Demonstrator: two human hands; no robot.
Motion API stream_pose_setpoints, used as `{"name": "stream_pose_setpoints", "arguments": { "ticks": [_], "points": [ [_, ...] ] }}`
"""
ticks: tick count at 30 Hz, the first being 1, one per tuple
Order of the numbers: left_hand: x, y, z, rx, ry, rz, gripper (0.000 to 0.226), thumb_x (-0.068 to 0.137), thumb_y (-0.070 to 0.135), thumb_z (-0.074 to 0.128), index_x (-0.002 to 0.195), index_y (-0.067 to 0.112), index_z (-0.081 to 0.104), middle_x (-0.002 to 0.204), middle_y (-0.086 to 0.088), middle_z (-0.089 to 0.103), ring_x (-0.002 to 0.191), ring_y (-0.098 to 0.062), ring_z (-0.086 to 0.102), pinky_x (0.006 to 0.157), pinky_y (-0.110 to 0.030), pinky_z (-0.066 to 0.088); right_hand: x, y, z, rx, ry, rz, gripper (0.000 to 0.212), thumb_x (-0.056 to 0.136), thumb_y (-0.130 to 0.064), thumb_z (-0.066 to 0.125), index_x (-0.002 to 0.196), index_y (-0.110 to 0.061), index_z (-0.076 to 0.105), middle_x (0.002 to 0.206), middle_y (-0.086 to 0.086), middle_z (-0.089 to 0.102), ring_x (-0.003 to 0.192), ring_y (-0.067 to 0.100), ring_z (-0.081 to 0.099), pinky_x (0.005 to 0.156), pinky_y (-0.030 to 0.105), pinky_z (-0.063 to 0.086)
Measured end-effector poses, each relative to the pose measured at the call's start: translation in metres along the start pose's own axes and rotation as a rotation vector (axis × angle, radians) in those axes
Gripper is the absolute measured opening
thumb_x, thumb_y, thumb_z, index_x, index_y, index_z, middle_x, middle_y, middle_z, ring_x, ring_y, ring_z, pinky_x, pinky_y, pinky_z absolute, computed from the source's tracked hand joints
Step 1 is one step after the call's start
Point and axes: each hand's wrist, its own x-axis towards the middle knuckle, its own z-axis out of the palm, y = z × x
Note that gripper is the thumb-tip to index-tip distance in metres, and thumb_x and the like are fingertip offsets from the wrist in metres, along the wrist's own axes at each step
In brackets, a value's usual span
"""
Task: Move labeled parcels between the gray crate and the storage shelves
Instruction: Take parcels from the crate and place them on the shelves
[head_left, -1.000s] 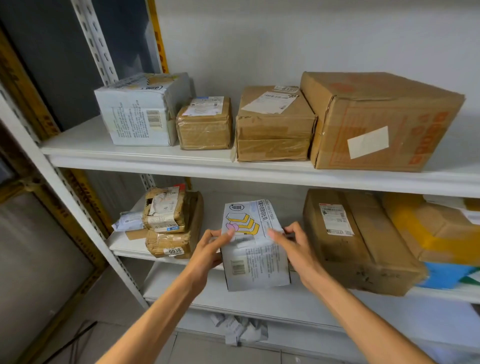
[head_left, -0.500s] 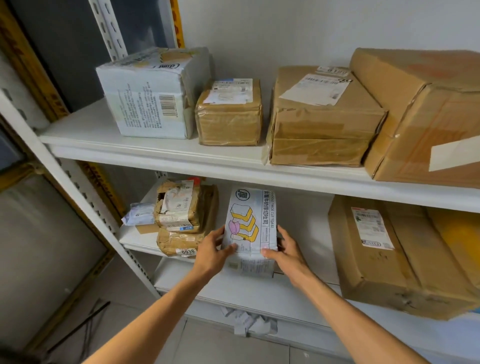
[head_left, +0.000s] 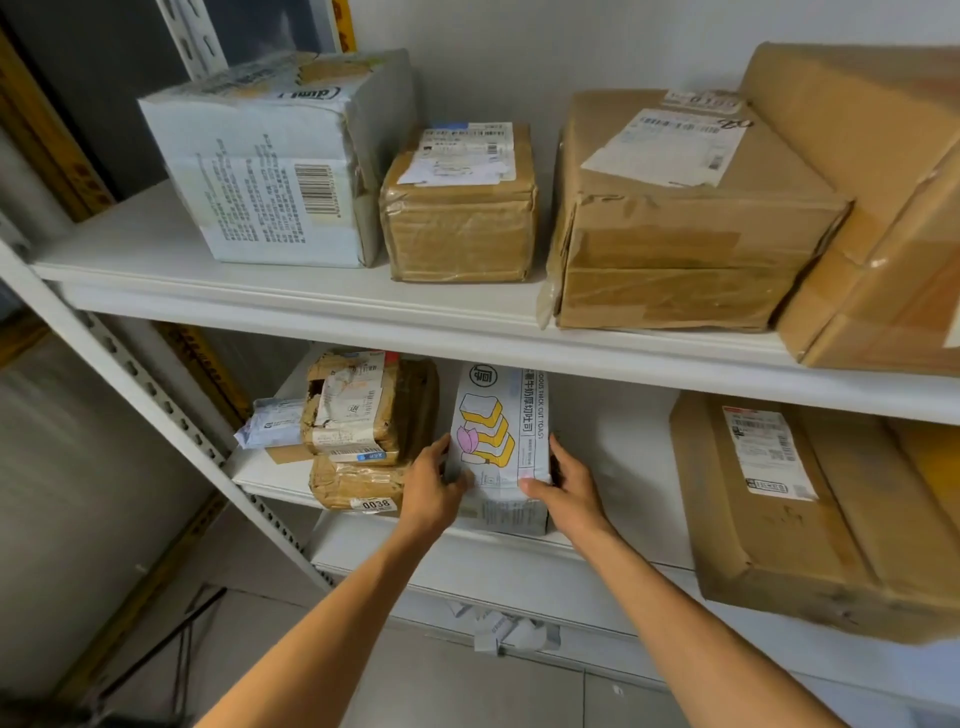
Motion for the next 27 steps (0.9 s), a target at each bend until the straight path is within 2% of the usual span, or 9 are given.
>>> {"name": "stream_pose_setpoints", "arguments": {
  "ticks": [2, 5, 8, 10, 13, 15, 18, 22, 27],
  "points": [
    [-0.001, 0.005, -0.001, 0.088, 0.008, 0.034, 0.039, 0.090, 0.001, 0.061, 0.126, 0.010, 0.052, 0.119, 0.005, 0.054, 0.109, -0.015, 0.057, 0.088, -0.029, 0.051, -0.002, -0.004, -0.001, -0.055, -0.006, -0.001, 0.071, 0.082, 0.006, 0.067, 0.142, -0.026, 0.045, 0.127, -0.004, 0.064, 0.116, 0.013, 0.060, 0.099, 0.031, 0.050],
    [-0.003, 0.012, 0.000, 0.284, 0.055, 0.109, 0.033, 0.084, 0.004, 0.064, 0.111, 0.020, 0.056, 0.117, -0.002, 0.055, 0.105, -0.023, 0.058, 0.090, -0.036, 0.054, -0.004, -0.017, 0.002, -0.196, 0.023, 0.016, 0.062, 0.084, 0.000, 0.067, 0.138, -0.023, 0.048, 0.126, -0.002, 0.064, 0.111, 0.014, 0.060, 0.094, 0.026, 0.049],
    [-0.011, 0.027, 0.005, 0.539, 0.055, 0.215, 0.051, 0.084, -0.002, 0.058, 0.131, 0.013, 0.048, 0.130, -0.009, 0.046, 0.116, -0.026, 0.049, 0.100, -0.037, 0.045, -0.011, -0.031, 0.006, -0.349, 0.061, 0.033, 0.052, 0.080, -0.006, 0.071, 0.128, -0.015, 0.054, 0.122, 0.007, 0.065, 0.110, 0.024, 0.062, 0.090, 0.031, 0.052],
    [-0.018, 0.041, 0.013, 0.679, 0.017, 0.311, 0.064, 0.084, -0.003, 0.058, 0.143, 0.013, 0.038, 0.142, -0.009, 0.040, 0.128, -0.029, 0.042, 0.105, -0.036, 0.041, -0.027, -0.038, -0.001, -0.525, 0.032, 0.008, 0.054, 0.080, -0.020, 0.071, 0.129, -0.012, 0.051, 0.125, 0.012, 0.060, 0.116, 0.030, 0.058, 0.093, 0.033, 0.049],
    [-0.028, 0.062, 0.034, 0.638, -0.106, 0.381, 0.064, 0.085, 0.003, 0.061, 0.144, 0.015, 0.039, 0.143, -0.008, 0.043, 0.125, -0.028, 0.049, 0.099, -0.038, 0.045, -0.067, -0.041, -0.032, -0.795, -0.037, -0.001, 0.063, 0.088, -0.028, 0.065, 0.141, -0.007, 0.038, 0.142, 0.014, 0.042, 0.133, 0.031, 0.041, 0.106, 0.036, 0.038],
    [-0.035, 0.077, 0.055, 0.623, -0.169, 0.432, 0.059, 0.085, 0.007, 0.060, 0.141, 0.014, 0.044, 0.140, -0.009, 0.048, 0.123, -0.029, 0.051, 0.100, -0.037, 0.044, -0.092, -0.035, -0.068, -0.841, 0.022, 0.000, 0.062, 0.092, -0.028, 0.062, 0.144, -0.009, 0.035, 0.145, 0.010, 0.038, 0.135, 0.027, 0.038, 0.108, 0.035, 0.035],
    [-0.048, 0.097, 0.095, 0.613, -0.273, 0.501, 0.054, 0.086, 0.015, 0.061, 0.139, 0.013, 0.047, 0.139, -0.010, 0.051, 0.122, -0.030, 0.053, 0.101, -0.037, 0.043, -0.133, -0.029, -0.131, -0.743, 0.262, 0.005, 0.048, 0.093, -0.020, 0.061, 0.138, -0.012, 0.045, 0.140, 0.006, 0.044, 0.132, 0.025, 0.041, 0.104, 0.033, 0.037],
    [-0.078, 0.114, 0.152, 0.471, -0.395, 0.478, 0.051, 0.091, 0.030, 0.063, 0.137, 0.014, 0.048, 0.137, -0.009, 0.053, 0.121, -0.027, 0.055, 0.103, -0.040, 0.045, -0.190, -0.016, -0.207, -0.733, 0.634, 0.091, 0.037, 0.092, -0.020, 0.062, 0.127, -0.010, 0.054, 0.127, 0.010, 0.058, 0.118, 0.030, 0.053, 0.092, 0.035, 0.045],
    [-0.112, 0.125, 0.203, 0.230, -0.514, 0.297, 0.055, 0.095, 0.033, 0.058, 0.141, 0.014, 0.037, 0.141, -0.006, 0.048, 0.126, -0.029, 0.050, 0.103, -0.041, 0.044, -0.223, 0.016, -0.270, -0.748, 0.738, 0.285, 0.035, 0.091, -0.027, 0.062, 0.117, -0.004, 0.056, 0.121, 0.020, 0.057, 0.110, 0.037, 0.056, 0.084, 0.040, 0.045]
  ]
}}
